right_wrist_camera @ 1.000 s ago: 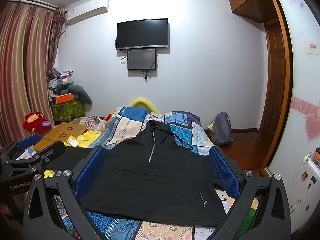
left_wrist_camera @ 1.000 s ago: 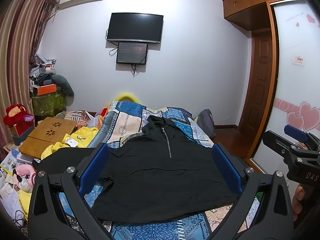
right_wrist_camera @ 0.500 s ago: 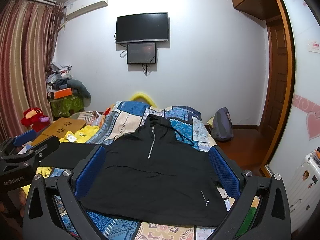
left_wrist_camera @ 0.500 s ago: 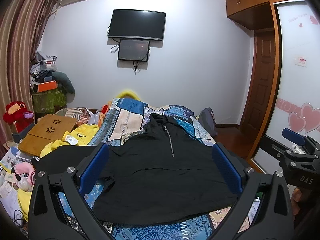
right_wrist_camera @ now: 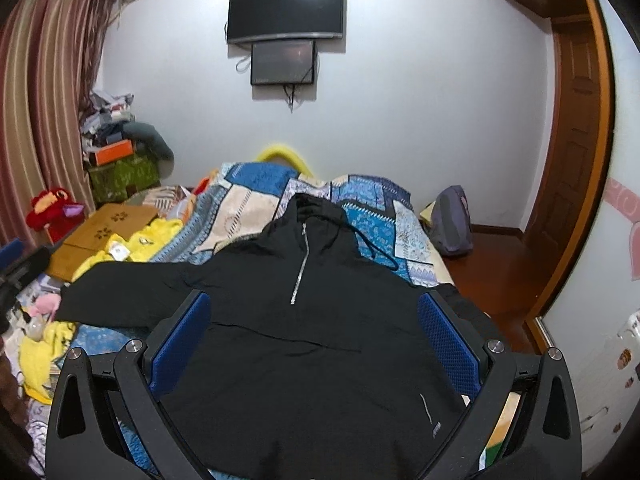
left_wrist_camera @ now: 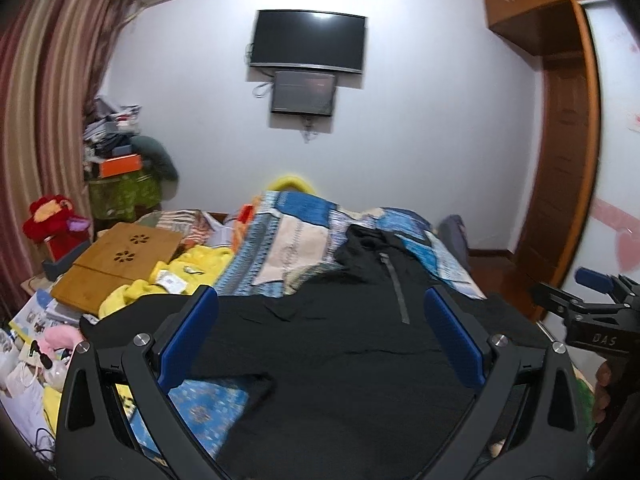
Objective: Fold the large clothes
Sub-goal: 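Grasp the jacket sleeve with the left gripper and lift it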
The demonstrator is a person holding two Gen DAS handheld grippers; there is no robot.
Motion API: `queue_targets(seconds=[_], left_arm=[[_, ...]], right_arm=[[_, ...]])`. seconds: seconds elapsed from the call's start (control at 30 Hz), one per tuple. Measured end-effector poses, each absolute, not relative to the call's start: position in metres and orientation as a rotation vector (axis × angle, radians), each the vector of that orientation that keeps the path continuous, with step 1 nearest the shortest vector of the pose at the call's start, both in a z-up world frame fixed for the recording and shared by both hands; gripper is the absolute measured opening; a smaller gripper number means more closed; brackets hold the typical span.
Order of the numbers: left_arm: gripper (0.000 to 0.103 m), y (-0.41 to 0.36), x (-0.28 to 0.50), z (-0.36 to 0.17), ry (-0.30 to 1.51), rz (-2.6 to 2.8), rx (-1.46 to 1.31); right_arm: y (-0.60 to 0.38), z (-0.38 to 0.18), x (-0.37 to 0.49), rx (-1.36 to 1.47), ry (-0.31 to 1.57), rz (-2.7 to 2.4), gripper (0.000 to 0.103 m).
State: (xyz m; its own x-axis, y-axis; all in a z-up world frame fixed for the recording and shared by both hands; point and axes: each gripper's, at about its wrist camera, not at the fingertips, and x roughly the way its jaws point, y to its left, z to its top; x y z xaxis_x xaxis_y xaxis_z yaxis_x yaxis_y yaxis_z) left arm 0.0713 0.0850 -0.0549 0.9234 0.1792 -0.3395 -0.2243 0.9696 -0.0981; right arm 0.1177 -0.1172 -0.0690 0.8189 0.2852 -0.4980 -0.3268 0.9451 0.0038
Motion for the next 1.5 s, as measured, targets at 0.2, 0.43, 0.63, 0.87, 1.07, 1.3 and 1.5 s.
queue_targets(seconds=[0.2, 0.43, 0.63, 0.87, 1.07, 1.3, 1.5], left_arm=[[0.103, 0.169, 0.103, -0.087, 0.459, 0.332, -0.226], [0.103, 0.270, 0.114, -0.141, 0.599, 0.443, -0.417], [0.103, 0.338, 0.101, -0.196, 0.706, 0.429, -0.619], [0.097, 0.385, 0.081, -0.253, 0.727, 0.386, -0.859], [0.087, 0.419, 0.082, -0.291, 0.682, 0.314, -1.114], [0.078, 0.443, 0.091, -0.307, 0.594, 0.351, -1.202], [0.054, 0.450, 0.107, -0.301, 0.662, 0.475, -1.061]], right_arm=[[-0.106, -0.086, 0.150, -0.122, 0.580, 0.330, 0.102], [-0.098, -0.106, 0.187, -0.140, 0.660, 0.320, 0.102], [-0.095, -0.130, 0.215, -0.118, 0.772, 0.335, 0.102], [-0.096, -0.151, 0.232, -0.060, 0.886, 0.375, 0.102], [-0.092, -0.161, 0.236, -0.091, 0.937, 0.359, 0.102], [-0.092, -0.162, 0.237, -0.093, 0.956, 0.344, 0.102], [-0.100, -0.161, 0.237, -0.065, 0.966, 0.332, 0.102]])
